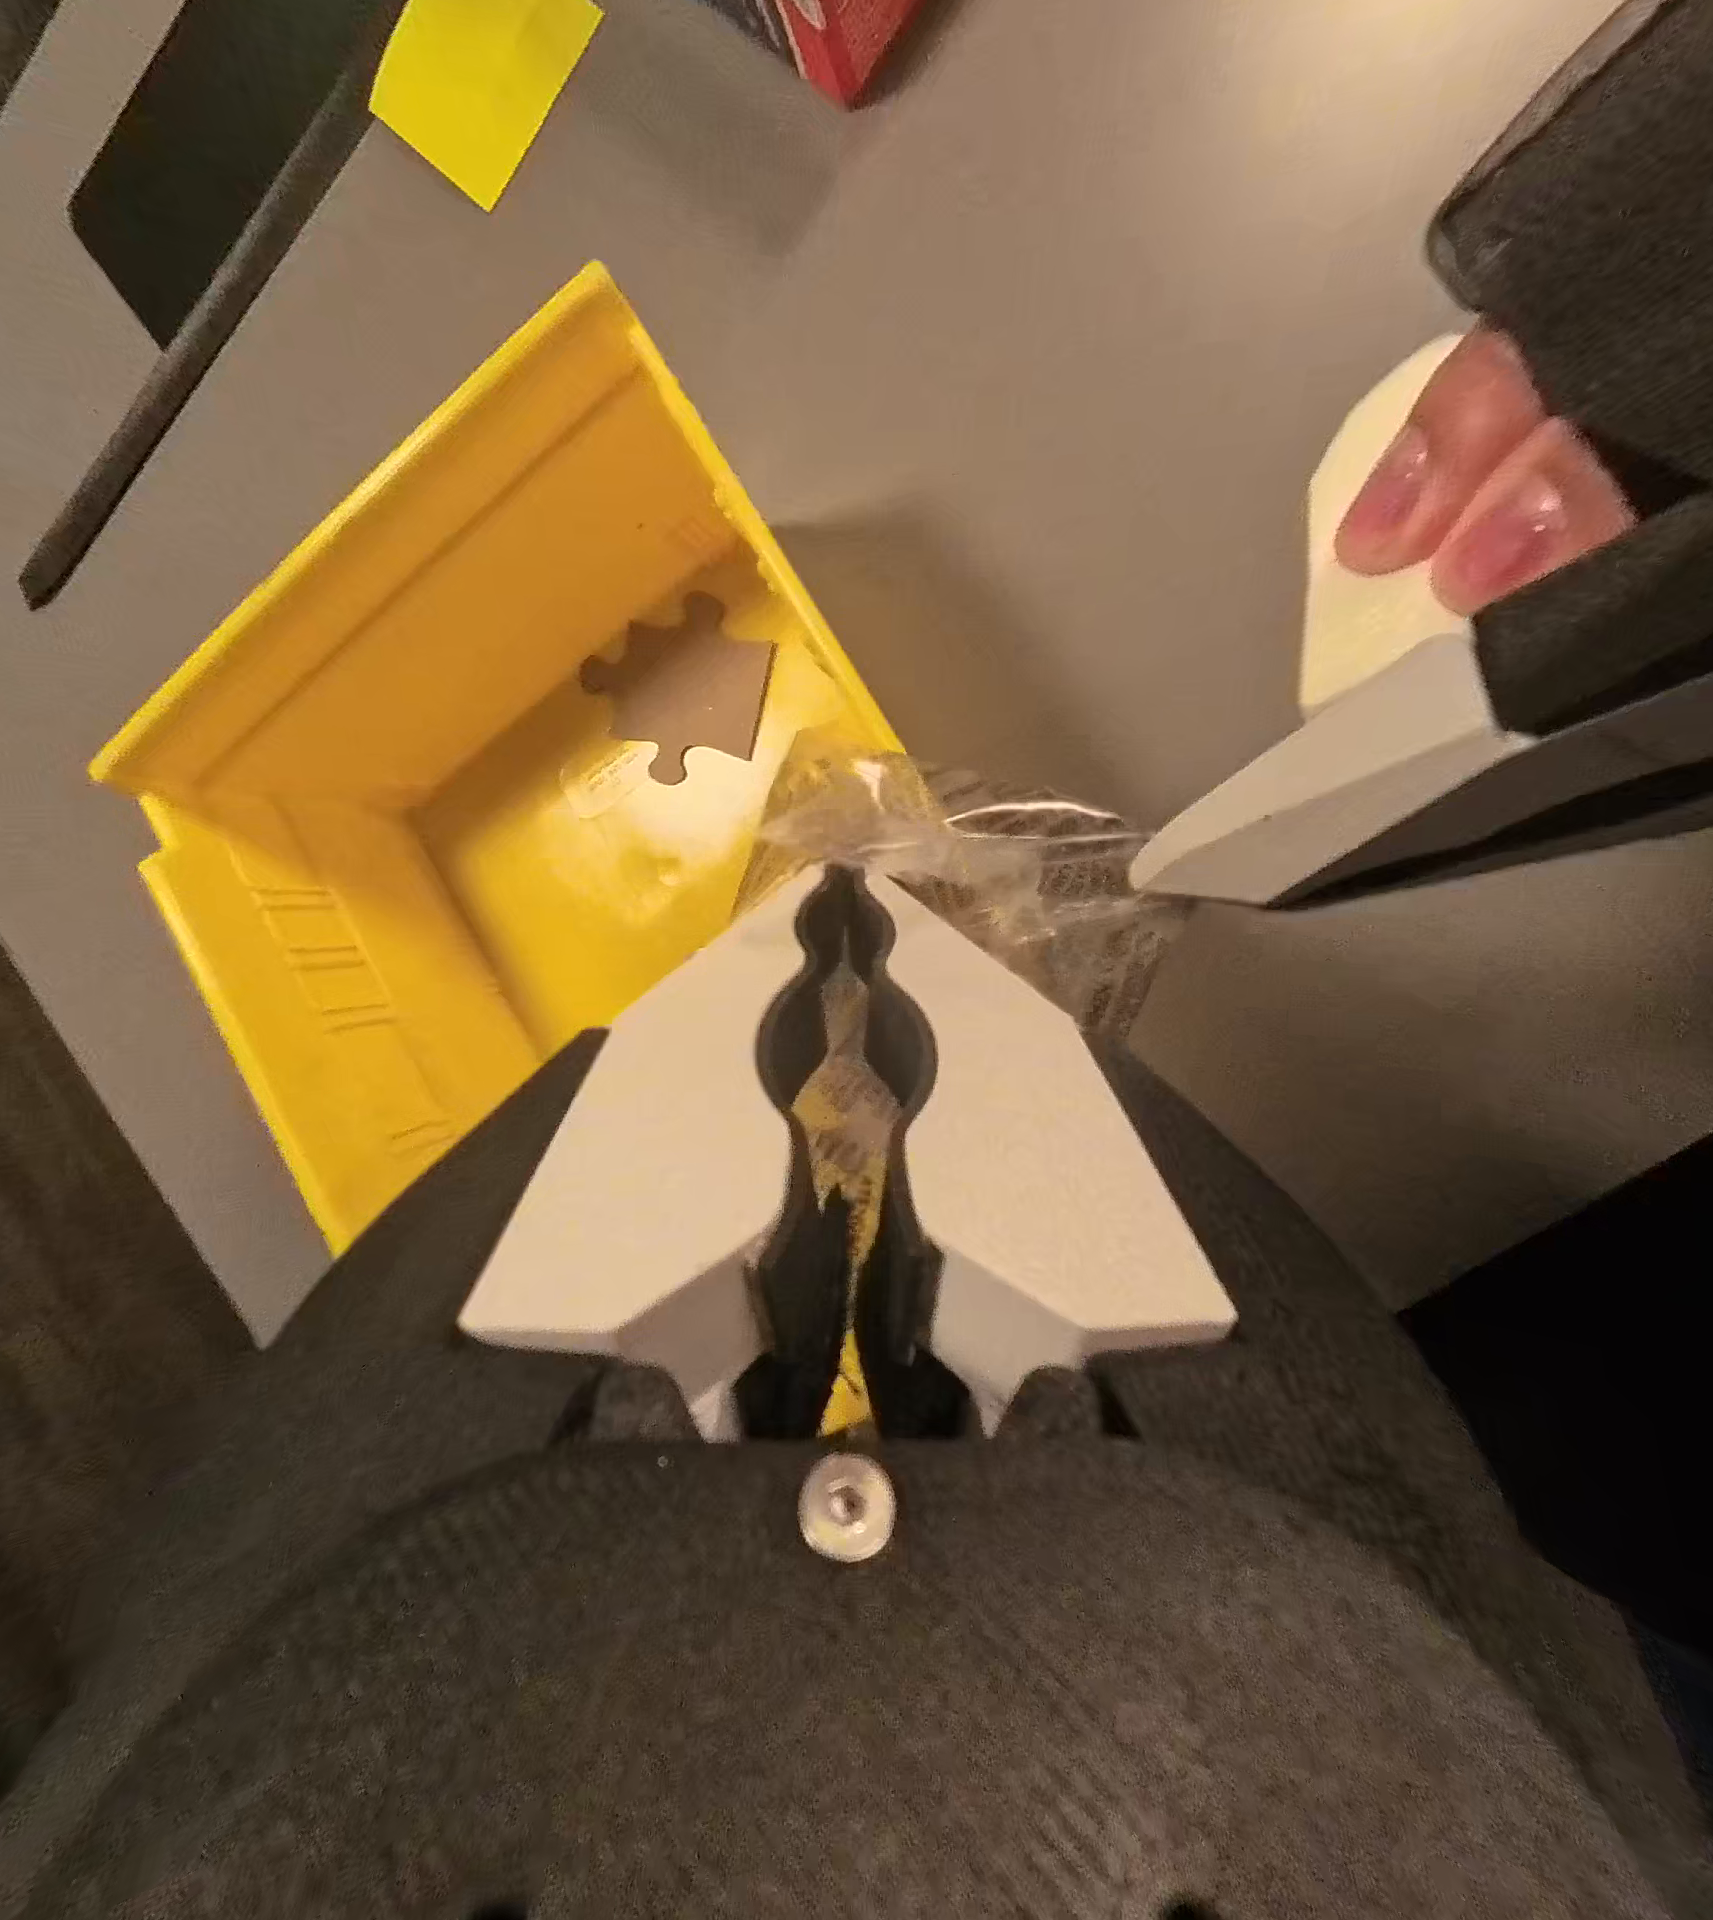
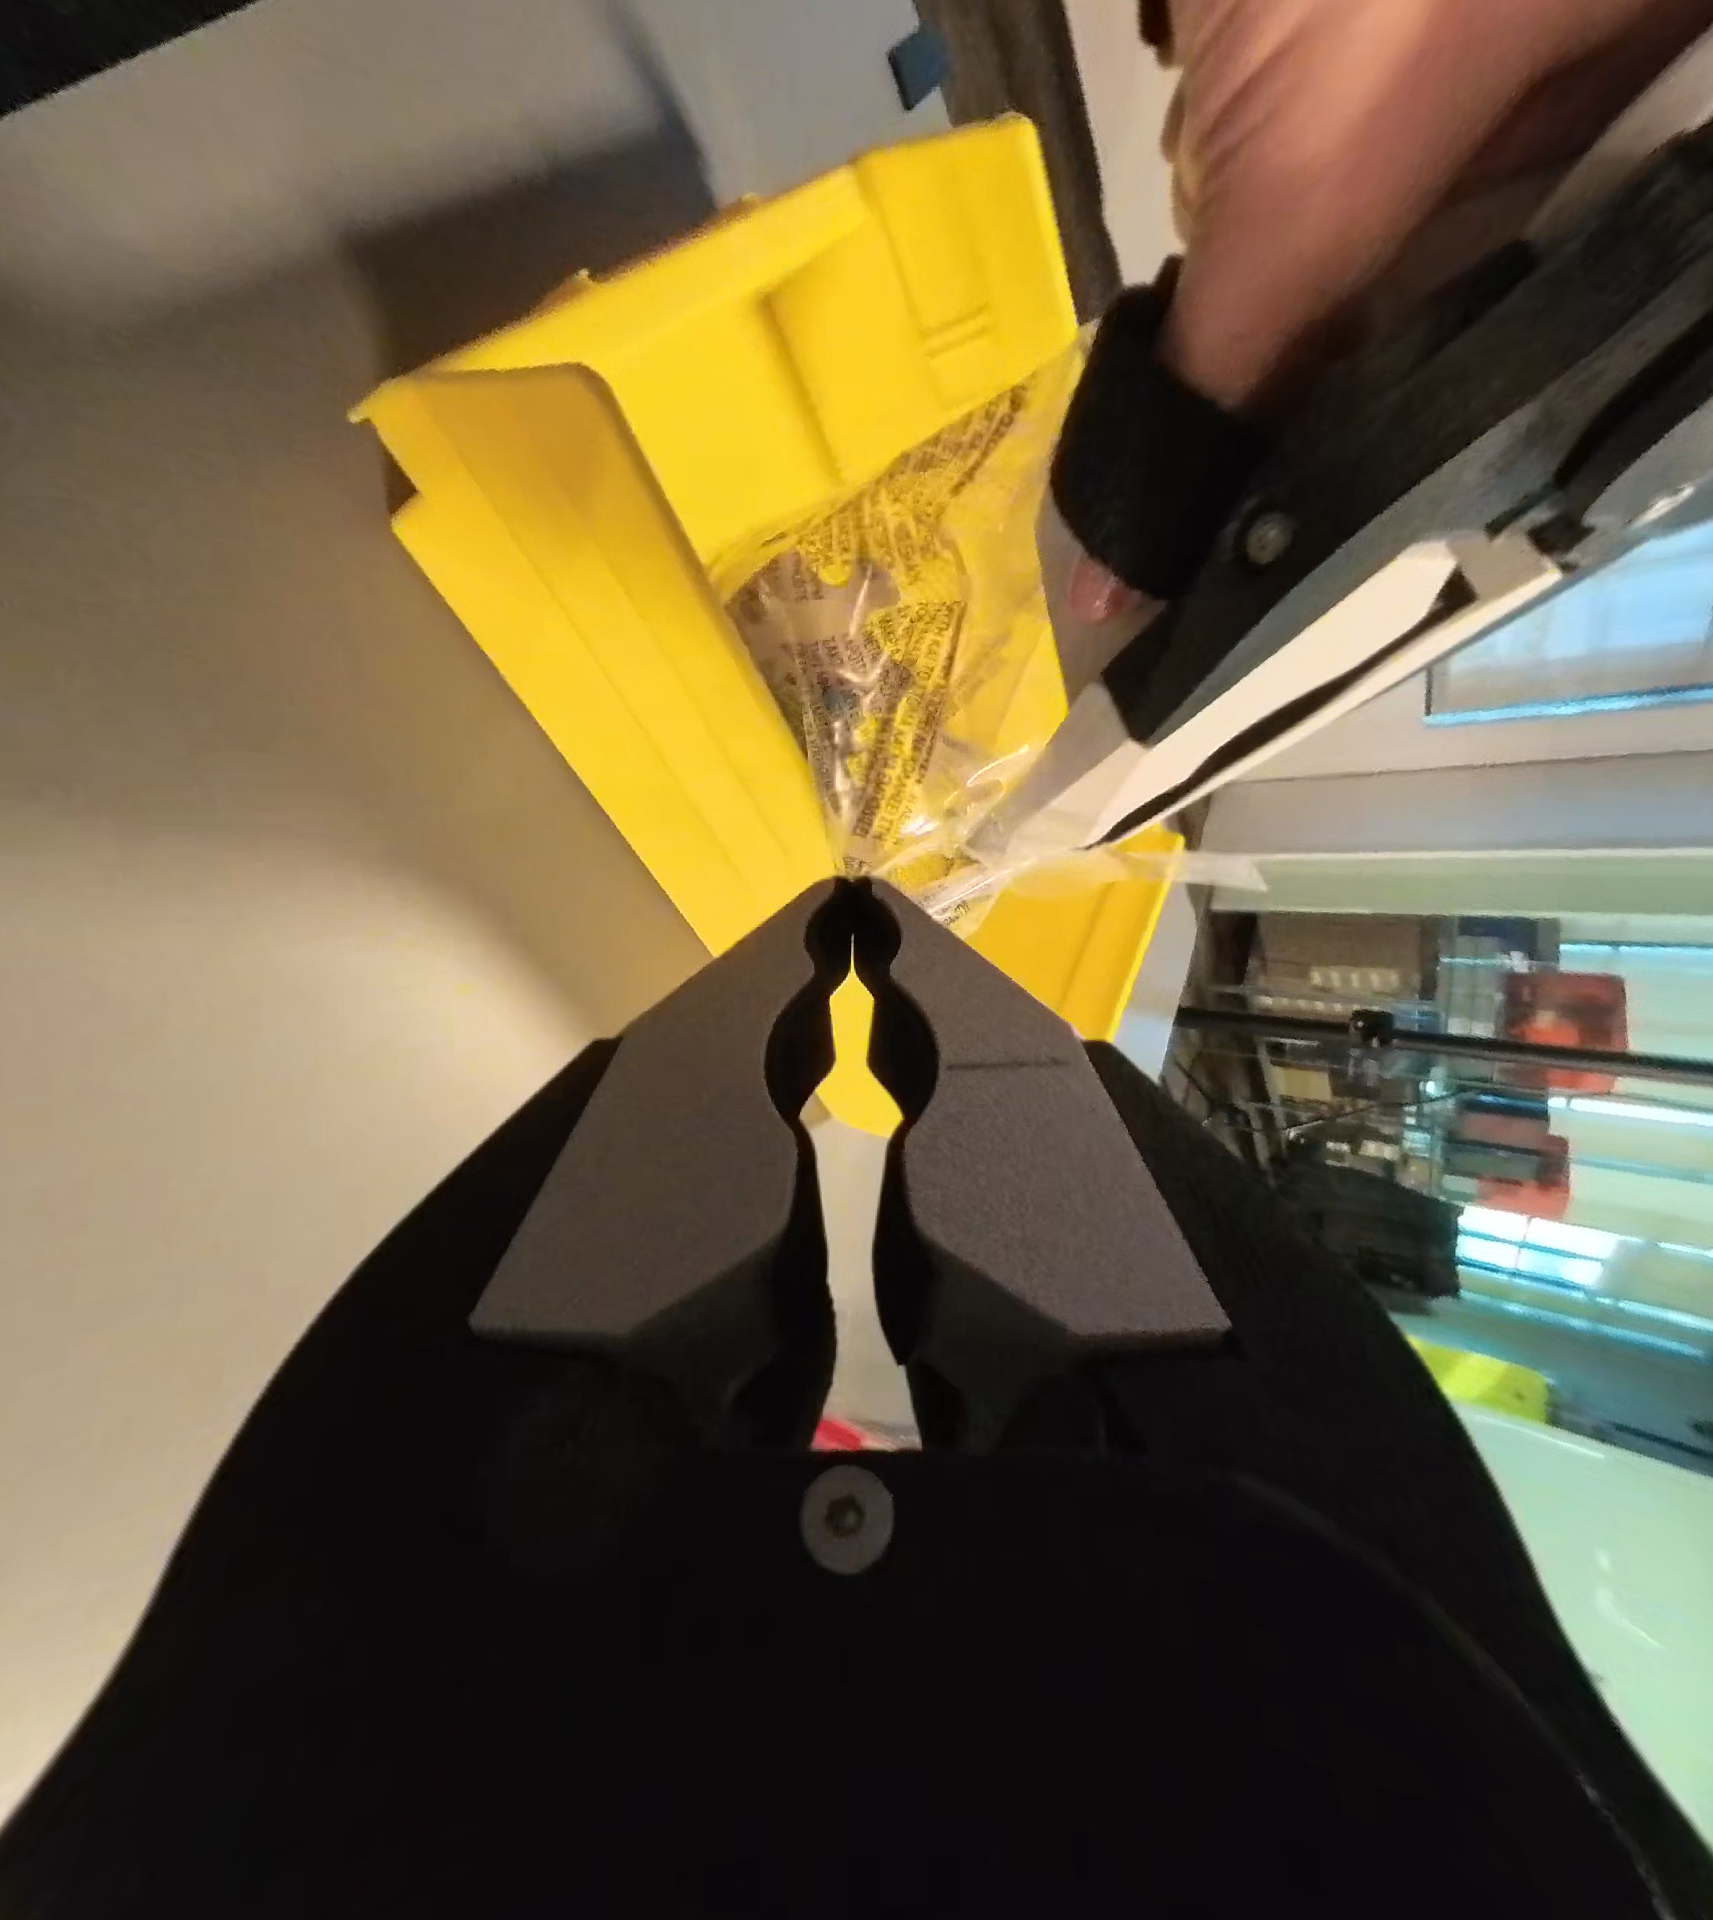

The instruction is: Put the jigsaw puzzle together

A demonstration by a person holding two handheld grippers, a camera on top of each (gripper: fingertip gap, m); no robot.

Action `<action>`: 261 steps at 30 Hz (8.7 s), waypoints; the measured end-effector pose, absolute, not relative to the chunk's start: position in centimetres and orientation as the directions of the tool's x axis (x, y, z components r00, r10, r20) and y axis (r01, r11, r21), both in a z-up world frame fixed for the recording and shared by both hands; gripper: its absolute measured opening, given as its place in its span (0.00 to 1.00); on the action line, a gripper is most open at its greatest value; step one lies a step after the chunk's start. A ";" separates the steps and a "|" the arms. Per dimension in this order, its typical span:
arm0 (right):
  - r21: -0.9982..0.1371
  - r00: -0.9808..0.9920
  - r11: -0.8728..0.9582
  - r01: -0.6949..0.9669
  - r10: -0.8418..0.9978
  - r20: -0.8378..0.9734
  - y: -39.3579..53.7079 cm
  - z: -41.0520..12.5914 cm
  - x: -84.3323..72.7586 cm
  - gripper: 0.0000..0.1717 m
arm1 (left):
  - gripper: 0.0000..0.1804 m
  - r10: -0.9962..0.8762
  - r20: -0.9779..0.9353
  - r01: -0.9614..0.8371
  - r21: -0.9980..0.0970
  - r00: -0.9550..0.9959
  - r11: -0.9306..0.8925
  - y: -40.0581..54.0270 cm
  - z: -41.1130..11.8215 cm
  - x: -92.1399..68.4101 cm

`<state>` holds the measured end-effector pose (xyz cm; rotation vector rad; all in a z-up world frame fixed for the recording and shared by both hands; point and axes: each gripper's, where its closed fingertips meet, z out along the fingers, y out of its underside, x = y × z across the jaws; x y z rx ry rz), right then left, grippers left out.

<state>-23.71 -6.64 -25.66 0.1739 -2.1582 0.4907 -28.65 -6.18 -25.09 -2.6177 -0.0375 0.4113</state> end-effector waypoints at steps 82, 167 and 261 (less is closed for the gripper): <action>-0.997 -0.802 0.058 0.057 0.597 -0.011 -5.6 -16.9 -27.8 0.63 | 0.00 0.177 -0.268 -0.070 -0.710 0.947 -0.701 -8.9 -13.3 -32.2; -0.993 -0.918 0.106 -0.043 0.389 0.081 -8.9 -9.9 -36.6 0.00 | 0.41 0.306 0.344 0.217 -0.899 0.888 0.379 -17.3 -13.8 -36.9; -0.876 -0.889 -0.411 0.252 0.259 -0.378 -5.5 -14.3 -39.9 0.03 | 0.03 0.128 0.712 0.715 -0.698 0.690 0.027 -9.2 -24.5 -33.5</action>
